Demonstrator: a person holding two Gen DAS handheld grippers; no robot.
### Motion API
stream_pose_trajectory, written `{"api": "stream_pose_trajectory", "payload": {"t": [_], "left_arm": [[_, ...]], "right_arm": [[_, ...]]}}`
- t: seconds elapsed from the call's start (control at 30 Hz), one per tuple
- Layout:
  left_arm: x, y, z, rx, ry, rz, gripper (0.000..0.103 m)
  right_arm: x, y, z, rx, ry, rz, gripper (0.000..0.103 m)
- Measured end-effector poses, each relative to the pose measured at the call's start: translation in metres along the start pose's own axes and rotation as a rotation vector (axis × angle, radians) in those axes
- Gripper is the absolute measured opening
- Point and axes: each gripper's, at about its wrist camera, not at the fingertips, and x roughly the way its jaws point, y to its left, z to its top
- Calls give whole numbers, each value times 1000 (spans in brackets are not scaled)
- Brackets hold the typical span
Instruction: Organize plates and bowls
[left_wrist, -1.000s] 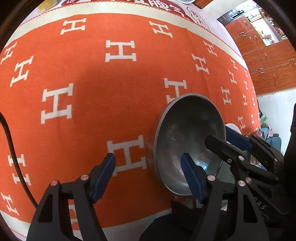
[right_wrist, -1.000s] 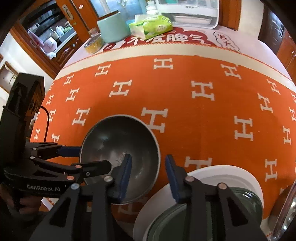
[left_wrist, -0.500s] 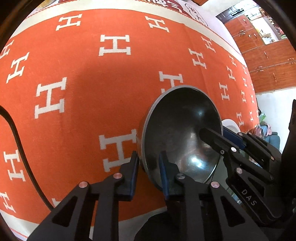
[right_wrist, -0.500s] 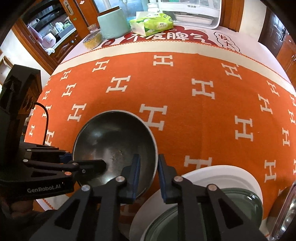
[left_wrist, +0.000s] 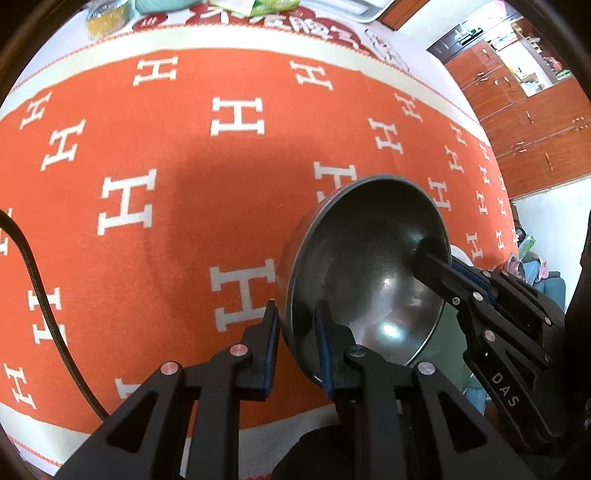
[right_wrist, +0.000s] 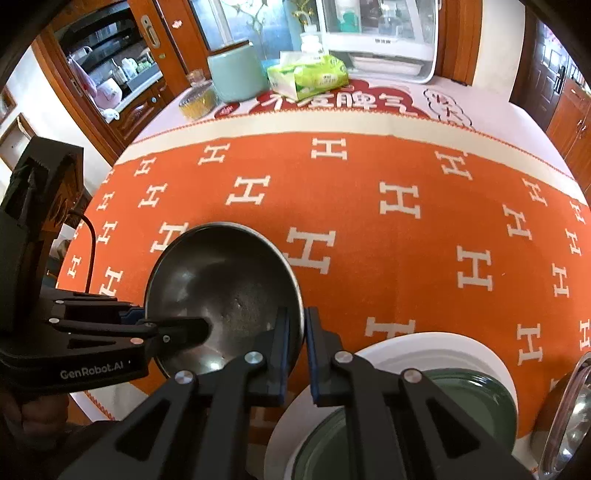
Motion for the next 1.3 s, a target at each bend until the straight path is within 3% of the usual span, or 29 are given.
{"api": "stream_pose_trajectory", "payload": {"t": [0.27, 0.63, 1.3], "left_arm": [[-30, -9, -13, 28, -86, -28, 17], [-59, -52, -34, 124, -176, -40, 17], [-52, -143, -50, 344, -152, -131, 17]], "right_arm": [[-34, 1, -11, -8, -115, -20, 8], [-77, -10, -39, 44, -246, -71, 6], [-129, -61, -92, 247, -347, -208, 6]]}}
